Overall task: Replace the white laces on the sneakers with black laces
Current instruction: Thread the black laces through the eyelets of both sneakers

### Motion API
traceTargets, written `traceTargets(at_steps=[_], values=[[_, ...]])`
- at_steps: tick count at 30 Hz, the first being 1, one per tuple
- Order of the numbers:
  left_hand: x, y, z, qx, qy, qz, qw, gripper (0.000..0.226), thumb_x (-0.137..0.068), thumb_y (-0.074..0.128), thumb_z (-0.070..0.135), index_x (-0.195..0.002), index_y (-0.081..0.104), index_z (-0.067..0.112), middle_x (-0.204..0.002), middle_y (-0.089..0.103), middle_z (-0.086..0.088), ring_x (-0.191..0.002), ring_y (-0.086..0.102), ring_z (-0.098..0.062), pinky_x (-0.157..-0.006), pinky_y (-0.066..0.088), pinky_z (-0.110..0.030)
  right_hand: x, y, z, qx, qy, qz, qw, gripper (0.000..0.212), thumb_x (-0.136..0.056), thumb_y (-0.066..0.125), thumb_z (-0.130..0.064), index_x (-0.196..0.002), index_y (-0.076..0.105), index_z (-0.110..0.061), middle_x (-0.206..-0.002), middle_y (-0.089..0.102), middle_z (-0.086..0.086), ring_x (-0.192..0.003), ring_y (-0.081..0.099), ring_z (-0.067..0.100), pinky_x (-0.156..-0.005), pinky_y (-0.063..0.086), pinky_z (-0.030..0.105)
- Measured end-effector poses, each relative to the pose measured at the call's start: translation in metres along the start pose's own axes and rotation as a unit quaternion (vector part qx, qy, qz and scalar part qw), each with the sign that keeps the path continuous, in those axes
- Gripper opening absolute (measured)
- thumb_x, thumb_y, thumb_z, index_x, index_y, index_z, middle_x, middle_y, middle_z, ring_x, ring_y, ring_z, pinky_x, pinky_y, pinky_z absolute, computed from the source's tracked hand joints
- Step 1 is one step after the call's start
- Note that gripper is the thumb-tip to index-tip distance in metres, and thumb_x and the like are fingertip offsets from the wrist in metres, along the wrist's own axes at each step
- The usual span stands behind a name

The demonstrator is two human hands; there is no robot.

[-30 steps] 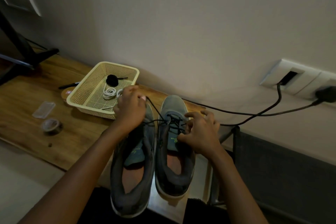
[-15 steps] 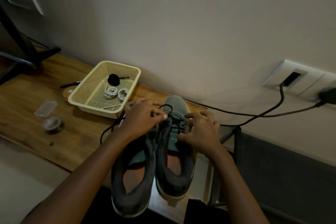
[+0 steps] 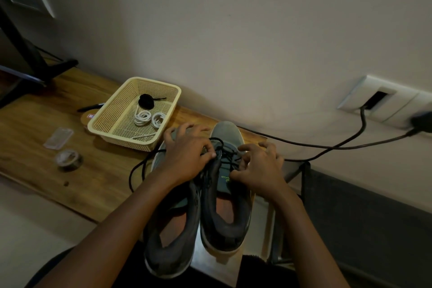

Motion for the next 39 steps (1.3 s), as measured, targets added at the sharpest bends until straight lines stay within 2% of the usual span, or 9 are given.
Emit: traceTargets(at_steps=[3, 8, 11, 15, 20, 23, 29, 35, 39], values=[[-0.002, -0.01, -0.01, 0.064, -0.048, 0.061, 0.995, 0.009, -0.091, 0.057, 0.03, -0.086, 0.064, 0.029, -0.145, 0.037, 0.012, -0.137, 0.019, -0.016, -0.108, 0.008, -0.041, -0.001, -0.001, 0.004, -0.017, 0.0, -0.003, 1.0, 0.07, -0.069, 0.071, -0.039, -0.133, 0.044, -0.026, -0.129, 0.051, 0.002, -0.139, 0.008, 0.019, -0.104, 0.018, 0.035], [-0.001, -0.035, -0.045, 0.159, -0.184, 0.176, 0.954, 0.011, -0.094, 0.054, 0.025, -0.093, 0.061, 0.016, -0.135, 0.047, 0.001, -0.13, 0.031, -0.026, -0.102, 0.023, -0.044, -0.004, 0.003, 0.009, -0.035, -0.001, -0.011, 0.999, 0.07, -0.069, 0.071, -0.039, -0.133, 0.042, -0.028, -0.125, 0.056, 0.003, -0.14, 0.006, 0.02, -0.104, 0.018, 0.037], [-0.002, -0.032, -0.045, 0.161, -0.16, 0.153, 0.962, 0.006, -0.089, 0.061, 0.023, -0.094, 0.063, 0.021, -0.133, 0.05, 0.003, -0.13, 0.031, -0.025, -0.101, 0.025, -0.042, -0.005, 0.004, 0.01, -0.038, -0.003, -0.013, 0.999, 0.07, -0.069, 0.07, -0.039, -0.132, 0.043, -0.027, -0.121, 0.058, 0.003, -0.14, 0.006, 0.02, -0.104, 0.017, 0.038], [-0.004, -0.026, -0.023, 0.146, -0.042, 0.108, 0.982, 0.026, -0.081, 0.069, 0.019, -0.103, 0.064, 0.032, -0.138, 0.045, 0.007, -0.134, 0.025, -0.023, -0.106, 0.02, -0.041, -0.005, 0.005, 0.01, -0.037, -0.005, -0.016, 0.999, 0.069, -0.069, 0.07, -0.039, -0.131, 0.043, -0.028, -0.12, 0.059, 0.001, -0.14, 0.007, 0.018, -0.104, 0.017, 0.038], [0.001, -0.008, 0.001, 0.062, 0.037, 0.009, 0.997, 0.013, -0.08, 0.072, 0.034, -0.091, 0.068, 0.041, -0.147, 0.035, 0.015, -0.141, 0.01, -0.018, -0.112, 0.008, -0.042, -0.005, 0.005, 0.009, -0.039, -0.003, -0.02, 0.999, 0.067, -0.07, 0.07, -0.038, -0.13, 0.044, -0.027, -0.117, 0.06, 0.0, -0.139, 0.009, 0.018, -0.103, 0.018, 0.038], [0.001, -0.002, 0.004, 0.02, 0.032, 0.001, 0.999, 0.009, -0.081, 0.069, 0.041, -0.09, 0.069, 0.038, -0.147, 0.034, 0.017, -0.142, 0.01, -0.016, -0.111, 0.003, -0.04, -0.004, 0.004, 0.009, -0.037, -0.002, -0.022, 0.999, 0.067, -0.07, 0.07, -0.038, -0.131, 0.044, -0.027, -0.116, 0.061, -0.001, -0.139, 0.01, 0.018, -0.103, 0.018, 0.038], [-0.002, -0.002, -0.005, 0.051, -0.006, 0.01, 0.999, 0.002, -0.082, 0.068, 0.038, -0.082, 0.066, 0.037, -0.142, 0.04, 0.02, -0.139, 0.015, -0.012, -0.106, 0.003, -0.035, -0.003, 0.001, 0.008, -0.045, -0.004, -0.031, 0.998, 0.066, -0.071, 0.07, -0.036, -0.131, 0.044, -0.027, -0.116, 0.061, -0.002, -0.14, 0.009, 0.017, -0.105, 0.017, 0.038], [-0.011, -0.018, -0.044, 0.162, -0.098, 0.095, 0.977, 0.021, -0.082, 0.069, 0.029, -0.066, 0.057, 0.035, -0.125, 0.054, 0.013, -0.128, 0.037, -0.019, -0.109, 0.02, -0.048, -0.003, 0.001, 0.01, -0.07, -0.005, -0.037, 0.997, 0.064, -0.073, 0.07, -0.033, -0.131, 0.046, -0.027, -0.116, 0.06, -0.003, -0.14, 0.008, 0.016, -0.106, 0.015, 0.038], [-0.008, -0.024, -0.05, 0.152, -0.122, 0.133, 0.972, 0.017, -0.084, 0.067, 0.025, -0.072, 0.058, 0.034, -0.116, 0.058, 0.01, -0.125, 0.042, -0.023, -0.106, 0.025, -0.05, -0.003, 0.002, 0.01, -0.069, -0.004, -0.041, 0.997, 0.063, -0.073, 0.07, -0.032, -0.131, 0.045, -0.027, -0.119, 0.058, -0.004, -0.14, 0.009, 0.017, -0.105, 0.016, 0.037]])
Point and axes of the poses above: each hand's wrist, its own x-axis away from the middle knuckle, its own y-axis out of the palm, z = x × y, the point moved 6 cm from there along -x, towards the middle knuckle
